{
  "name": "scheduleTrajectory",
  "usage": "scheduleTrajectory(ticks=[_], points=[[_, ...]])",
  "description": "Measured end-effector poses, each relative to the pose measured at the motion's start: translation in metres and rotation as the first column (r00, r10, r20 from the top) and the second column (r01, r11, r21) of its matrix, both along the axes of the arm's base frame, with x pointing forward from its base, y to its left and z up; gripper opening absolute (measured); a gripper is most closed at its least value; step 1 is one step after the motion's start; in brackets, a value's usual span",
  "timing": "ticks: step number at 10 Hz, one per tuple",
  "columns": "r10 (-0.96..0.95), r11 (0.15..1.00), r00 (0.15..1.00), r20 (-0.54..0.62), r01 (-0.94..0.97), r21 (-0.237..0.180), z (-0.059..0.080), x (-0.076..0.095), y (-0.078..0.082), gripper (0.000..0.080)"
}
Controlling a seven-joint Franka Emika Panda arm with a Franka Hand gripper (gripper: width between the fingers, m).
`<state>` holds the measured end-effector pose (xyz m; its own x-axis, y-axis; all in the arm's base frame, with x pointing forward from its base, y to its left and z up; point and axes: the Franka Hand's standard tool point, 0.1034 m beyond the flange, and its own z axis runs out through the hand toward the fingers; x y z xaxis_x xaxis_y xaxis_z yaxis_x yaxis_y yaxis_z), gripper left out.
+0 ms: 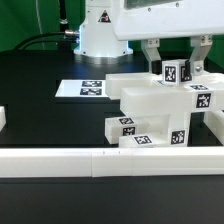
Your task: Assemble chair
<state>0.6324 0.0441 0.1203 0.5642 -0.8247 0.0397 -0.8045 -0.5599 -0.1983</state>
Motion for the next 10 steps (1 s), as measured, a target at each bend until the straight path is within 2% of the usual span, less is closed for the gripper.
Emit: scheduleTrajectory(ticks=[1,2,3,4,6,7,9,10], points=[[0.03,1.0,1.0,0.007,-0.03,-0.004,0.0018,0.0019,0.0018,0.0606],[0.199,0.979,0.979,0.038,-0.197,-0.046,0.0043,0.0058,0.0067,0.0636],[0.244,0.969,0.969,0.039,-0.242,-0.057,0.0039,0.0056,0.0059,0.0636],[0.354,0.933,0.935,0.039,-0.349,-0.086,0.0039,0.0057,0.0046,0.0647],[0.56,0.821,0.828,0.02,-0.552,-0.145,0.0032,0.0047,0.0064,0.0648],[0.619,0.777,0.785,0.014,-0.61,-0.158,0.0026,0.004,0.0081,0.0648],[0.762,0.632,0.647,-0.01,-0.748,-0.201,0.0022,0.0034,0.0065,0.0648],[0.793,0.593,0.609,-0.016,-0.778,-0.209,0.0021,0.0033,0.0065,0.0648]])
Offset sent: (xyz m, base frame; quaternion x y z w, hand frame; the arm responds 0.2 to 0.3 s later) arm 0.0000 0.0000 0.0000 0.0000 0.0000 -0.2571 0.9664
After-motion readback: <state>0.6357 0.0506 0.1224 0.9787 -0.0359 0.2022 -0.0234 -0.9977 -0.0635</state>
